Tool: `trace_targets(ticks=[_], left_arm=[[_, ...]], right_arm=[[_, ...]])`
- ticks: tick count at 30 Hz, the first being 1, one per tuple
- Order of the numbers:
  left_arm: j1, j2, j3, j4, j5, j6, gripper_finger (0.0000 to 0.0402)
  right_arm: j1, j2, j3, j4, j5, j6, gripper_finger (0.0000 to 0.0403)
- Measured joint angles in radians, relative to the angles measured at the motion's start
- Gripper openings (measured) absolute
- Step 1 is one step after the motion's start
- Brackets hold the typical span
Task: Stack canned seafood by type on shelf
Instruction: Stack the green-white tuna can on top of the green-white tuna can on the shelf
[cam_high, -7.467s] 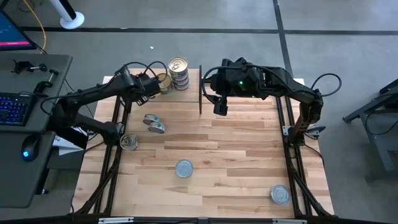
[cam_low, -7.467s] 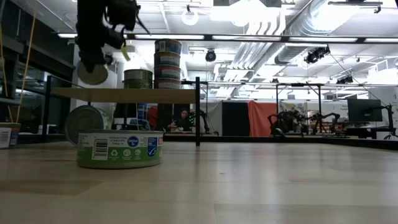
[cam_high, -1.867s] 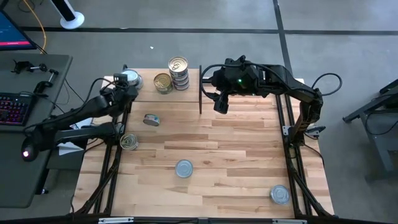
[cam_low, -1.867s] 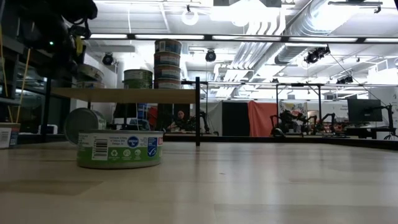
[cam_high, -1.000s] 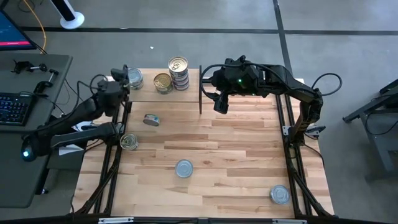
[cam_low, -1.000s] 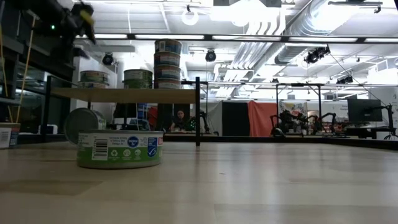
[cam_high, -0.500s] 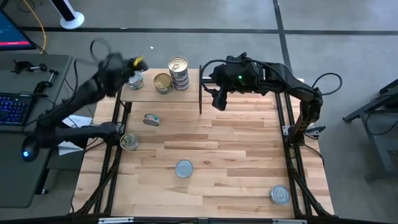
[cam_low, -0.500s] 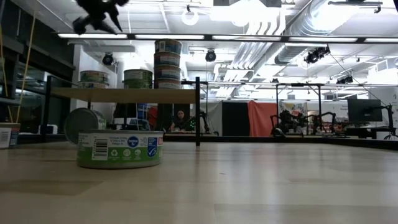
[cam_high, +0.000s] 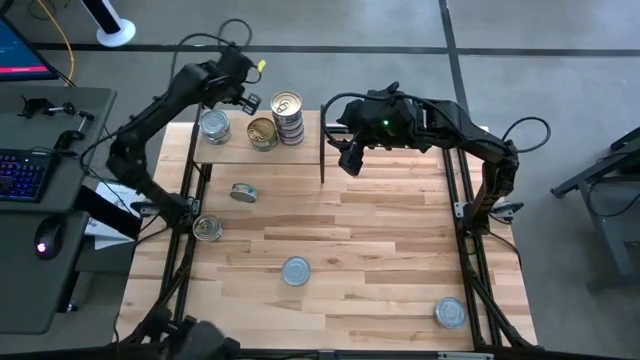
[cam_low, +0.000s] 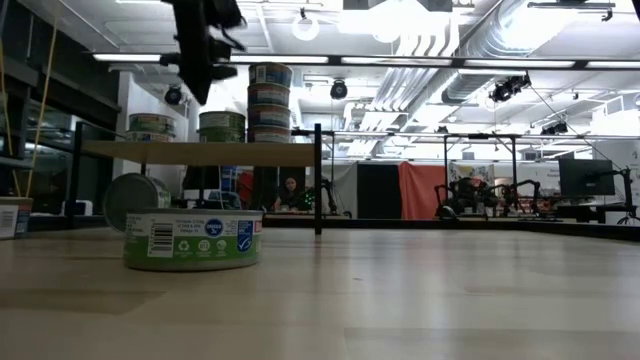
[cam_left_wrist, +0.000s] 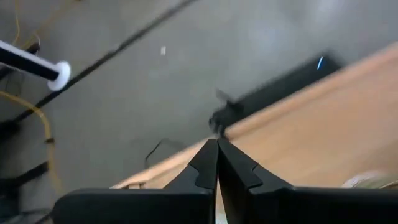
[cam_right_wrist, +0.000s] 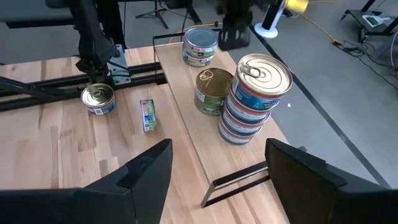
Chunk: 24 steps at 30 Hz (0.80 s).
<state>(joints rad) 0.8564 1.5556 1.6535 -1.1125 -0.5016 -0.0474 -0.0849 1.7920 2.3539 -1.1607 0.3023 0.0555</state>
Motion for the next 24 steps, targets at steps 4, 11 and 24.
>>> trace_targets(ticks=[4,11,24], left_arm=[[0.021,0.063,0.002,-0.101,-0.006,0.026,0.0000],[0.056,0.102,0.002,-0.163,-0.006,0.040,0.0000],[0.088,0.104,-0.005,-0.232,0.131,0.088,0.0000]], right_arm=[[0.000,0.000,0.000,-0.001,0.000,0.000,0.0248],[0.000,0.000,0.000,-0.001,0.000,0.005,0.0248],[0.000,0.000,0.000,-0.001,0.000,0.024,0.0248]])
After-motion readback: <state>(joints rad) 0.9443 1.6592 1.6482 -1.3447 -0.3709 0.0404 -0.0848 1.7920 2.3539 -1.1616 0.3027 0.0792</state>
